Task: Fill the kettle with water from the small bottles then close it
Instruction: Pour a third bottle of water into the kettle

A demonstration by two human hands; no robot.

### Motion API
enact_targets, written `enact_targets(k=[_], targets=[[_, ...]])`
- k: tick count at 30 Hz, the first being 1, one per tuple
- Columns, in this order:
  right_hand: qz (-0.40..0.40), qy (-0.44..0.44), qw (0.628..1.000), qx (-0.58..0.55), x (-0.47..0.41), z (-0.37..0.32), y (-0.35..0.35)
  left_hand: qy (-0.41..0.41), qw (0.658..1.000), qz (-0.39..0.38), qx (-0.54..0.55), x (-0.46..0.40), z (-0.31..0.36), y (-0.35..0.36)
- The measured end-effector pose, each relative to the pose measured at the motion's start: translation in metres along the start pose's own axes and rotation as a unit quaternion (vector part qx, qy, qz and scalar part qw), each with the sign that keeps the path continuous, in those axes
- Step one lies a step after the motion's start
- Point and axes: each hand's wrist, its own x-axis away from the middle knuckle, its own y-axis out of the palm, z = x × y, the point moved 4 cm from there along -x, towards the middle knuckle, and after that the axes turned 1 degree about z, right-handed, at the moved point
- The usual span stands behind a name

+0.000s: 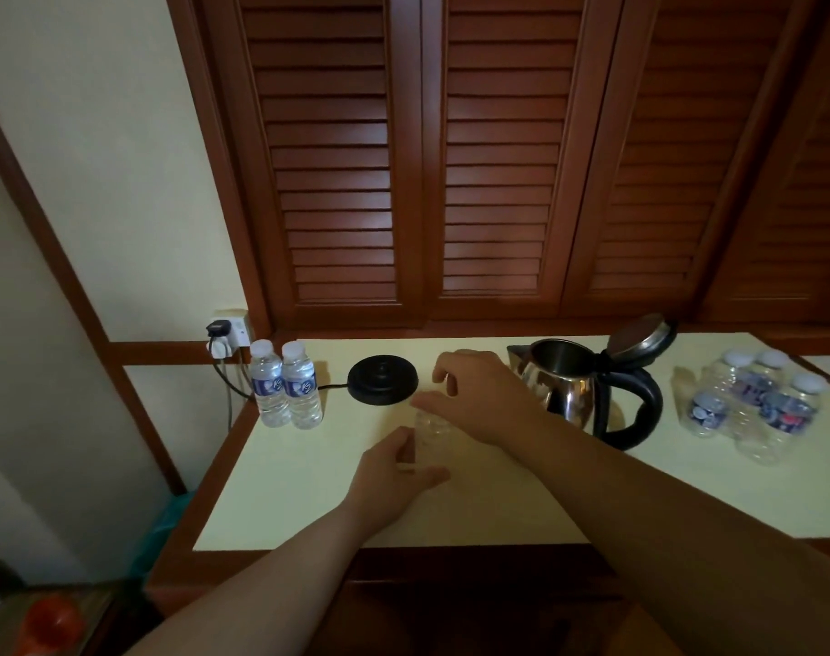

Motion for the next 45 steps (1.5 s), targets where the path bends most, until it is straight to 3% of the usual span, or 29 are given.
enact_targets(k=[6, 13, 17, 19, 21, 24, 28, 32, 38, 45], targets=[[-0.052, 0.028, 0.996, 0.072, -0.009, -0.011, 0.001, 0.009, 1.000, -0.011, -0.015, -0.002, -0.001, 0.001], [-0.140, -0.102, 0.984, 0.041, -0.012, -0.012, -0.002, 0.040, 0.998, -0.033, -0.021, -0.004, -0.002, 0.000], [-0.188, -0.098, 0.977, -0.003, -0.017, -0.005, -0.008, 0.039, 0.998, -0.044, -0.023, -0.005, -0.001, 0.000], [-0.186, -0.053, 0.980, -0.043, -0.017, -0.003, -0.006, 0.041, 0.998, -0.045, -0.023, -0.003, 0.000, 0.000], [-0.161, -0.018, 0.987, -0.015, -0.017, 0.000, -0.002, 0.043, 0.998, -0.048, -0.028, -0.003, 0.002, -0.001], [-0.132, -0.040, 0.990, 0.029, -0.016, 0.000, 0.002, 0.041, 0.998, -0.049, -0.025, -0.002, 0.003, -0.001], [-0.111, -0.075, 0.991, -0.008, -0.013, -0.002, -0.009, 0.038, 0.998, -0.054, -0.013, -0.004, 0.001, -0.001], [-0.068, -0.027, 0.996, -0.060, -0.002, 0.025, -0.021, 0.034, 0.998, -0.048, 0.002, -0.002, 0.001, -0.001], [-0.118, 0.057, 0.991, -0.040, 0.036, 0.083, 0.028, 0.062, 0.996, -0.017, 0.055, -0.002, 0.007, 0.002], [-0.154, 0.070, 0.986, 0.006, 0.067, 0.104, 0.080, 0.044, 0.998, 0.017, 0.042, 0.000, 0.012, 0.013]])
